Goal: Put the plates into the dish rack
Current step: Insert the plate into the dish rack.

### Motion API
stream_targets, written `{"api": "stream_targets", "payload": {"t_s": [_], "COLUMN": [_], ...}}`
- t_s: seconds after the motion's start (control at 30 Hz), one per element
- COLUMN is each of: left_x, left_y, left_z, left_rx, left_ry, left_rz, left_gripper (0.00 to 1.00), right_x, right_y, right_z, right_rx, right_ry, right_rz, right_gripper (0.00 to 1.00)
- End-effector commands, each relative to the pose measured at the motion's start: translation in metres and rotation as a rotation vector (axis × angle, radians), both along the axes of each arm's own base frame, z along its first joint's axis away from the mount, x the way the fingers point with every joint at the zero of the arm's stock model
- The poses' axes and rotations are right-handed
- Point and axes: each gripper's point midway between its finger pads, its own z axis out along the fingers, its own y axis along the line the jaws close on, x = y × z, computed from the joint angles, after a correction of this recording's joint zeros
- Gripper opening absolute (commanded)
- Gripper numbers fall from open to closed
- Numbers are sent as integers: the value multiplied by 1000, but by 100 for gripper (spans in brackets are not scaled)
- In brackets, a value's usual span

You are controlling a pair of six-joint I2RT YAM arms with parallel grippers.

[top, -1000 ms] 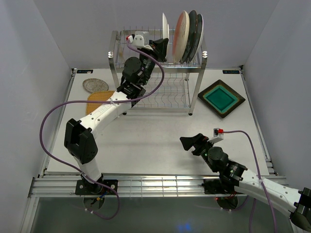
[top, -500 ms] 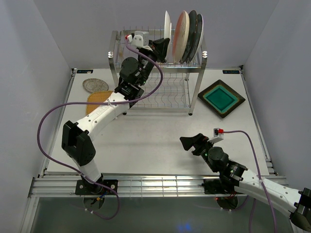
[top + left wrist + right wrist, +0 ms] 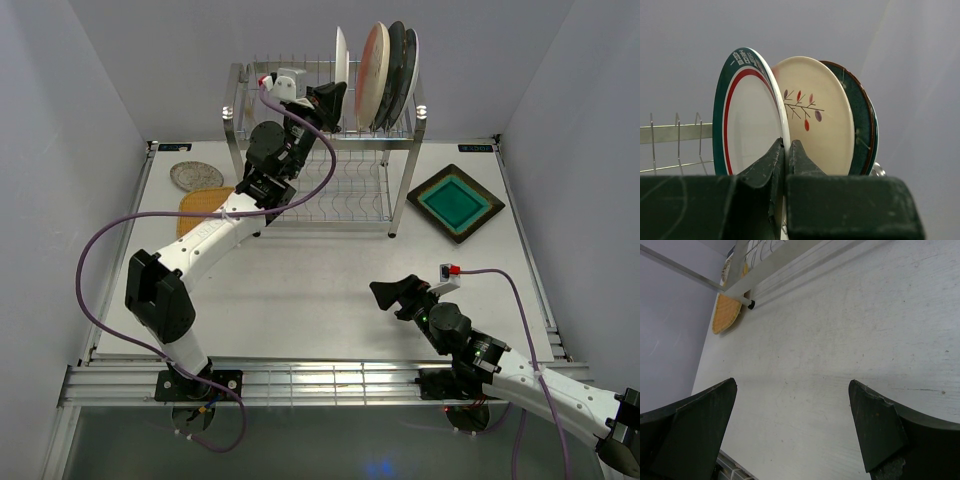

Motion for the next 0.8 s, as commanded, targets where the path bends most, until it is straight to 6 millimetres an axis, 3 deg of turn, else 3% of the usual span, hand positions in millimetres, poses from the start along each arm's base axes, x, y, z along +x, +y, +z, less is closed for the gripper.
{"api": "stream_targets", "payload": {"t_s": [0.0, 0.1, 0.27, 0.37, 0.5, 0.63, 0.77], "left_x": [-22, -24, -30, -35, -41, -46, -49], "left_y": [26, 26, 23, 21, 21, 26, 31], "left_z": [50, 47, 44, 43, 44, 50, 55], "left_rx": [-87, -80, -57, -48, -36, -39, -52], "left_ry": [-104, -103, -120, -129, -154, -177, -185], "left_rz": [43, 39, 12, -7, -20, -16, -1], "left_gripper": [0, 0, 19, 22, 41, 53, 53], "right_x": [0, 0, 0, 0, 0, -1, -1], "right_y": [0, 0, 0, 0, 0, 1, 1], "right_z": [-3, -3, -4, -5, -5, -5, -5], "right_rx": [16, 14, 13, 15, 16, 18, 20], "right_ry": [-12, -11, -10, -8, -7, -7, -6], "right_rz": [-3, -3, -2, -1, 0, 2, 6], "right_gripper": [98, 98, 98, 98, 98, 98, 98]}}
